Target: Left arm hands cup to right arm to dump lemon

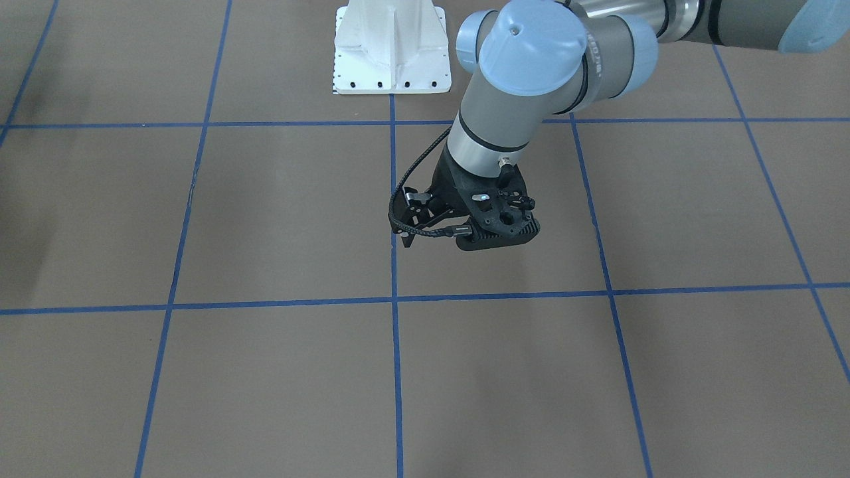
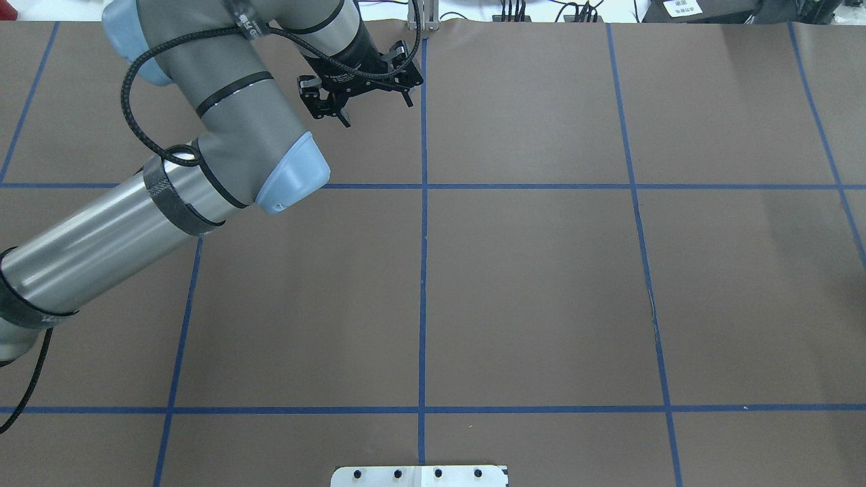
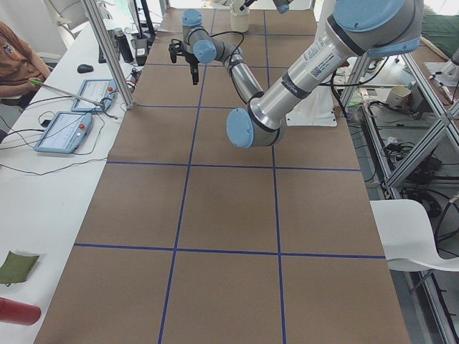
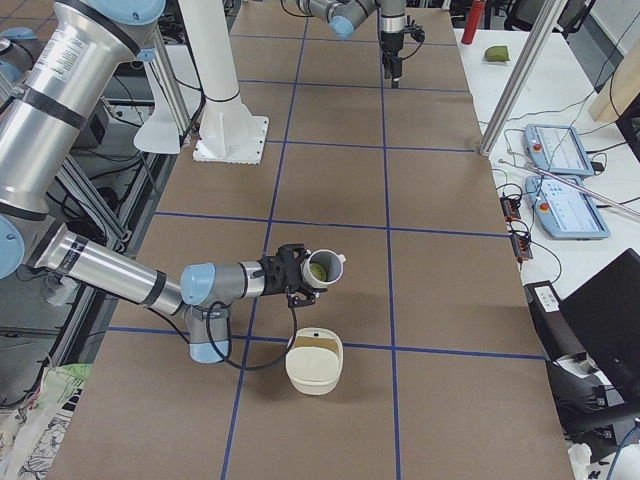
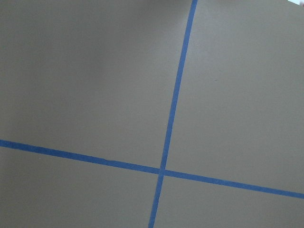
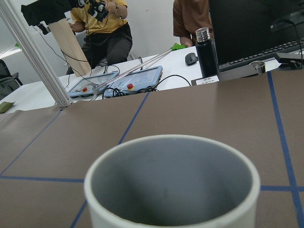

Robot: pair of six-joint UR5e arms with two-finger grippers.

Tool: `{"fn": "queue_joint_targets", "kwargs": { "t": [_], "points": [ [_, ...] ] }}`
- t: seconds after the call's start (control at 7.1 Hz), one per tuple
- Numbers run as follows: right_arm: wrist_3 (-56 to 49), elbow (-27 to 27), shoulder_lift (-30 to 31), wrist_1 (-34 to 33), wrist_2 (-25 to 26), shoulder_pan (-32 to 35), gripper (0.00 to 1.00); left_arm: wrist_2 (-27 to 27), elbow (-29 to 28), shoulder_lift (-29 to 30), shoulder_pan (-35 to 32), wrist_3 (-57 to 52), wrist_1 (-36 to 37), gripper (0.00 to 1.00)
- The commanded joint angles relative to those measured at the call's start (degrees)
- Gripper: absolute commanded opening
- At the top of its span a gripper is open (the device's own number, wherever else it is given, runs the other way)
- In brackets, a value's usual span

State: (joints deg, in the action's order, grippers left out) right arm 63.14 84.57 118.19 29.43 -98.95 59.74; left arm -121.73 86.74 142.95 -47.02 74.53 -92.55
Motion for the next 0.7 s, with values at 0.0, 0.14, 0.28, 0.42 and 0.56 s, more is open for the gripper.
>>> {"fn": "queue_joint_targets", "kwargs": {
  "t": [0.0,0.14,0.28,0.42,0.56],
  "points": [
    [14.04,-7.19,-1.72,9.45,-0.81,0.81,0.14,0.61,0.0,0.14,-0.09,0.0,0.0,1.0],
    [20.29,-12.36,-3.57,14.63,-0.46,1.34,0.14,0.79,-0.08,0.14,-0.09,-0.09,0.0,1.0],
    [27.66,-13.98,-4.71,16.43,-0.45,2.3,0.14,0.79,-0.08,0.14,-0.17,-0.09,0.0,1.0],
    [31.3,-14.86,-4.73,16.79,-0.45,2.4,0.14,0.88,-0.08,0.14,-0.18,-0.09,0.0,1.0],
    [38.74,-15.74,-4.9,17.93,-0.37,2.49,0.13,0.88,-0.08,0.14,-0.18,-0.09,0.0,1.0]
  ]
}}
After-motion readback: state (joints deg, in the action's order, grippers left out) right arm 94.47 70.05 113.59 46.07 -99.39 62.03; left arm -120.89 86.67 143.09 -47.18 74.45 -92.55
